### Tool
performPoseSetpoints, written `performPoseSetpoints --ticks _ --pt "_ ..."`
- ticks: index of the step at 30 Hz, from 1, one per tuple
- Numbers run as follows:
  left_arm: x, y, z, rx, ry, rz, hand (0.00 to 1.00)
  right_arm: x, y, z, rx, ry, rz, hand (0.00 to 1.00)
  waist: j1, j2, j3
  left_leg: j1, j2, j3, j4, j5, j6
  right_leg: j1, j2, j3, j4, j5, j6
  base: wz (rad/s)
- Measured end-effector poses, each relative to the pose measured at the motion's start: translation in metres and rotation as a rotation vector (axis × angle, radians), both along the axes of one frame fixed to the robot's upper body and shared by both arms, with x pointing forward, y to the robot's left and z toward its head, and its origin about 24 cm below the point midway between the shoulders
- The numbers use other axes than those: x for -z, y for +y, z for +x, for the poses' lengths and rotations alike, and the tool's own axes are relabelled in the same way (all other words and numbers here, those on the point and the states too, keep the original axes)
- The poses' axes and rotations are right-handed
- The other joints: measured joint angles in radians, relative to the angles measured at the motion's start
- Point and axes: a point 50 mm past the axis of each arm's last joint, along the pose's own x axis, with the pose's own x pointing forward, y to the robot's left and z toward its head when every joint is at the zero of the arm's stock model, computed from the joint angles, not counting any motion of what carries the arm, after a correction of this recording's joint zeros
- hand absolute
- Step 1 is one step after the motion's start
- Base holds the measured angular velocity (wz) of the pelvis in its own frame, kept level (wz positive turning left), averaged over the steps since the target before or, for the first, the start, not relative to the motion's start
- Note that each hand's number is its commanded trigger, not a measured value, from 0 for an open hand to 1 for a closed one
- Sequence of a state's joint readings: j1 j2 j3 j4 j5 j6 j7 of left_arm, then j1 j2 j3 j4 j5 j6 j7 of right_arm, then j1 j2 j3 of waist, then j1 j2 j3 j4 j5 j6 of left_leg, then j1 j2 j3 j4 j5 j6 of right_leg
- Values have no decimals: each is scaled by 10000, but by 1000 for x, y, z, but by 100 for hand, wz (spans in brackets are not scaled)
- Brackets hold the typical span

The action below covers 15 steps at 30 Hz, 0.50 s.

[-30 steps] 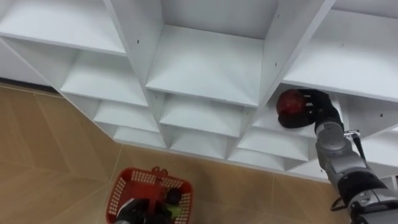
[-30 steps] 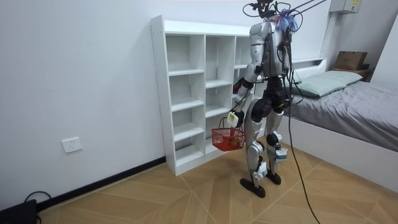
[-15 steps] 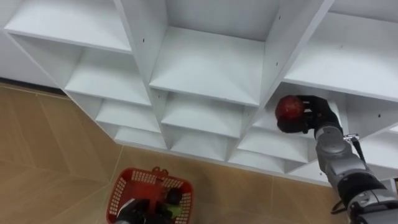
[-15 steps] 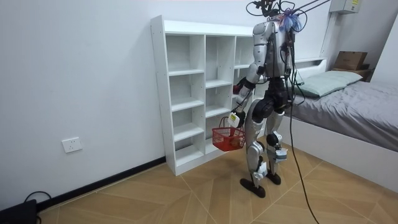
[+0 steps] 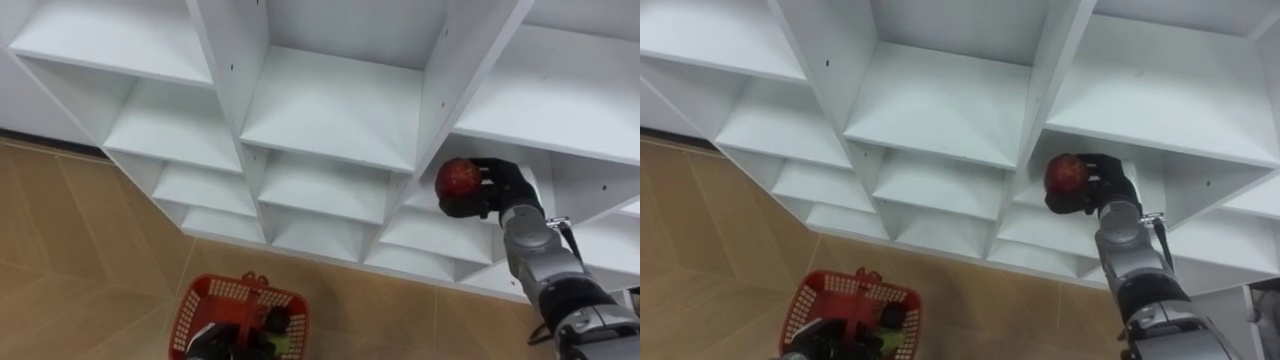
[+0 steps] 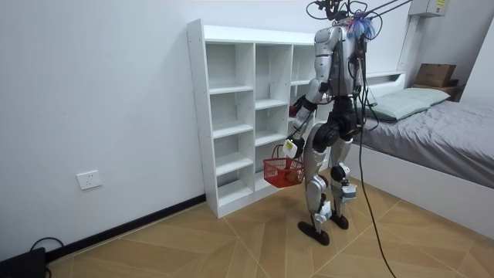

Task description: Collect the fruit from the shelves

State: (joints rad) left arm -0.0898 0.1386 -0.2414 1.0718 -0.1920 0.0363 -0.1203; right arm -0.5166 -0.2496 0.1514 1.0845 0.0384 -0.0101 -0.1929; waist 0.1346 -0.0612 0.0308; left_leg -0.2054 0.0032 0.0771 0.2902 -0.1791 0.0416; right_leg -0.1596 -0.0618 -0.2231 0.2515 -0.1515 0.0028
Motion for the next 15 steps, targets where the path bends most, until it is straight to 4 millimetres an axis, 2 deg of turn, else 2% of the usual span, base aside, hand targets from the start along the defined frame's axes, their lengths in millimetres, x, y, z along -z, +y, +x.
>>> performPoseSetpoints --ticks 4,5,6,7,9,15 --pt "0 1 -2 -41 21 1 100 3 10 -6 -611 -145 -69 100 -73 4 -44 425 -4 -1 -242 3 -7 395 25 1 -147 0 1 1" --pt "1 1 -2 -43 34 -1 100 4 11 -8 -697 -147 -74 100 -73 0 -81 456 -4 0 -242 4 -8 429 28 2 -148 0 0 0" --pt "1 1 -3 -35 62 -1 100 7 13 -11 -842 -95 -59 100 -93 0 -137 564 -5 6 -259 4 -8 535 31 -5 -156 -1 1 0" --pt "2 1 -6 -34 117 -7 100 10 14 -15 -926 -24 -14 100 -124 -4 -267 664 -14 14 -314 6 -12 623 33 -7 -173 -1 2 0" --pt "3 2 -10 -59 207 -35 100 15 15 -21 -1013 124 98 100 -208 2 -316 947 -30 39 -373 7 -13 962 50 6 -331 -2 3 0" --pt "4 1 -21 -90 220 -176 100 35 11 -45 -1030 926 144 100 -520 88 -375 1550 -108 15 -607 4 -15 1656 97 19 -678 22 44 2"
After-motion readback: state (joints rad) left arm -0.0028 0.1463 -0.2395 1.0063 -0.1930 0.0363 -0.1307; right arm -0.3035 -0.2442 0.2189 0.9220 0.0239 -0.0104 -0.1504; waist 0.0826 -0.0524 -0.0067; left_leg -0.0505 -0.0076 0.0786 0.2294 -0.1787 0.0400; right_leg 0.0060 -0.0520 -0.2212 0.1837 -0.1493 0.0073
